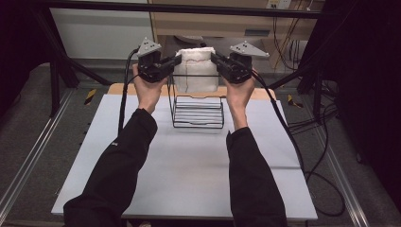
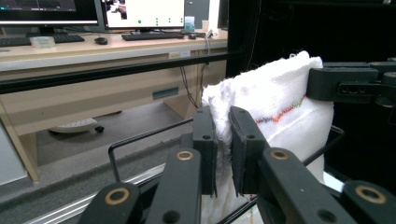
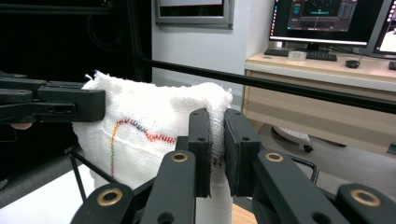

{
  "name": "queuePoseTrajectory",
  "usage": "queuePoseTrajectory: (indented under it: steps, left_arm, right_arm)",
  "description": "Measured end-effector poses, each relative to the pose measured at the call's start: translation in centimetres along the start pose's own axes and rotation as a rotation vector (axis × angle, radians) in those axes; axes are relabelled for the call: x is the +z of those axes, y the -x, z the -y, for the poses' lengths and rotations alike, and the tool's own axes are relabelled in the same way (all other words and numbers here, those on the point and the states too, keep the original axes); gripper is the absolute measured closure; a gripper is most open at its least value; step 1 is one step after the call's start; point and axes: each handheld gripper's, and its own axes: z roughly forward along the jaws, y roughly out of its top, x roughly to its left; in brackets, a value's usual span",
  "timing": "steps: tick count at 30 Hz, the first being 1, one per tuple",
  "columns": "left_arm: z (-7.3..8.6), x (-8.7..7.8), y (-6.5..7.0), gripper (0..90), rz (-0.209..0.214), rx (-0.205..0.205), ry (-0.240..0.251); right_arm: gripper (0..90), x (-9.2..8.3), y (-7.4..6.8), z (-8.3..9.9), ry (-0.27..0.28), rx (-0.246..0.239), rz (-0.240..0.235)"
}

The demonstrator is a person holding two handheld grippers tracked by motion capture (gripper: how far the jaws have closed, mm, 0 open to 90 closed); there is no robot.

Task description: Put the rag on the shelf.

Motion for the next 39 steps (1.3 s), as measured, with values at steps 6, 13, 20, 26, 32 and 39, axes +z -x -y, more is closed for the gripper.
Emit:
queuePoseTrajectory:
  steps: [6, 13, 20, 26, 32, 39]
  left_arm:
    - [-0.2, -0.4, 0.3, 81.2, 0.009, 0.013, 0.009]
    - [0.3, -1.1, 0.6, 80.9, 0.032, 0.010, 0.001]
    - [0.9, -1.3, 0.7, 80.8, 0.038, 0.012, -0.013]
    - [1.2, -1.2, 0.5, 80.7, 0.042, 0.002, -0.024]
    - [1.5, -1.6, 0.5, 79.7, 0.074, -0.008, -0.040]
    - [2.1, -2.3, 1.1, 77.8, 0.090, 0.005, -0.066]
  right_arm:
    - [81.7, -0.7, -0.1, -0.2, 0.020, -0.008, -0.011]
    - [81.4, -1.6, -0.4, 0.3, 0.020, -0.013, -0.027]
    - [81.3, -2.1, -0.8, 0.6, 0.004, -0.028, -0.036]
    - [81.3, -1.9, -0.9, 0.9, -0.007, -0.044, -0.032]
    - [81.0, -2.4, -0.8, 1.2, -0.006, -0.038, -0.050]
    - [81.1, -3.4, -1.0, 2.0, -0.021, -0.054, -0.084]
